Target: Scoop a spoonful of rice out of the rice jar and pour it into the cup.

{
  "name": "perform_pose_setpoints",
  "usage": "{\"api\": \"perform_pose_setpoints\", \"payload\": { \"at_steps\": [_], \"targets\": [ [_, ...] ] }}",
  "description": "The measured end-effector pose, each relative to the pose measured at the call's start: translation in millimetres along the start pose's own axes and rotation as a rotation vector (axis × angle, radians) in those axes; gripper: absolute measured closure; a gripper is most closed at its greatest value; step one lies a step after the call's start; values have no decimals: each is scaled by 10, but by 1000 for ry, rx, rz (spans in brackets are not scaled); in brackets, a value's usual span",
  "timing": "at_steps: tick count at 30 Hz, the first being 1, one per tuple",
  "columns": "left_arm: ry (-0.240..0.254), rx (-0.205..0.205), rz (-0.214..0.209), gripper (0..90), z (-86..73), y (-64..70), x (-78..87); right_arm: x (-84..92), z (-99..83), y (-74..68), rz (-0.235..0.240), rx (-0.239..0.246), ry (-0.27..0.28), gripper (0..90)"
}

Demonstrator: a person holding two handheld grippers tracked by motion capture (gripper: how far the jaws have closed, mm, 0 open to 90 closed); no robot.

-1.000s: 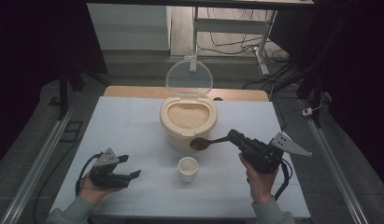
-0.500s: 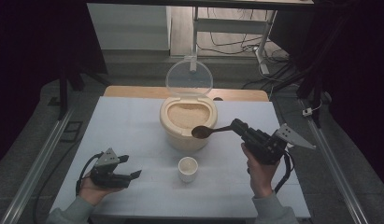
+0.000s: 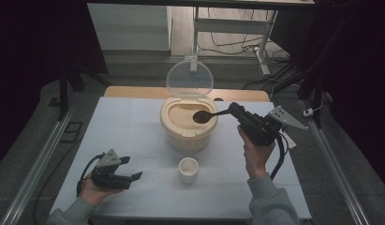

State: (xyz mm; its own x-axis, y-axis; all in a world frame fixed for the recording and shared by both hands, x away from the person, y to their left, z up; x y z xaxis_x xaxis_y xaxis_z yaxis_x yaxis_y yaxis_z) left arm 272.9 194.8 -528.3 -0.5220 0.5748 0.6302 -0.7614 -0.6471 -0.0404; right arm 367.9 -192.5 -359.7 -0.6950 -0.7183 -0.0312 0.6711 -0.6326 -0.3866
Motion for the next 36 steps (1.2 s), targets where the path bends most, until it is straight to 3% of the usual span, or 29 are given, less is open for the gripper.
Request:
{"api": "perform_pose_setpoints", "payload": {
  "at_steps": [5, 15, 25, 36],
  "targets": [
    [-3, -2, -3, 220, -2, -1, -5, -95, -28, 53, -39, 6, -12, 835],
    [-6, -4, -4, 220, -7, -3, -14, -308, -5, 76, -142, 110, -53, 835],
    [-8, -7, -5, 220, -10, -1, -16, -434, -97, 109, -206, 171, -108, 835],
    [-11, -10, -5, 220, -11, 2, -24, -558, -264, 163, -204, 120, -153, 833]
  ]
}}
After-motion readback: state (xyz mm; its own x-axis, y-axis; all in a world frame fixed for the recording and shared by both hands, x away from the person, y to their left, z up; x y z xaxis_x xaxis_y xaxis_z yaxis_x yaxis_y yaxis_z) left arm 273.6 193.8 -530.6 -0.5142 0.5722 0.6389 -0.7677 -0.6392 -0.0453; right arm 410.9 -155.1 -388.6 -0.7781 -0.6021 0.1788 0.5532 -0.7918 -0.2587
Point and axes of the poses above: each handheld gripper's, and its own axes: x roughly backward along the jaws, z roughly out of its top, y roughly to its right, the point moved 4 cm from there along -x, roughly forward along the jaws, and after that the axes turned 10 degrees about -x, right-handed, at the moved point
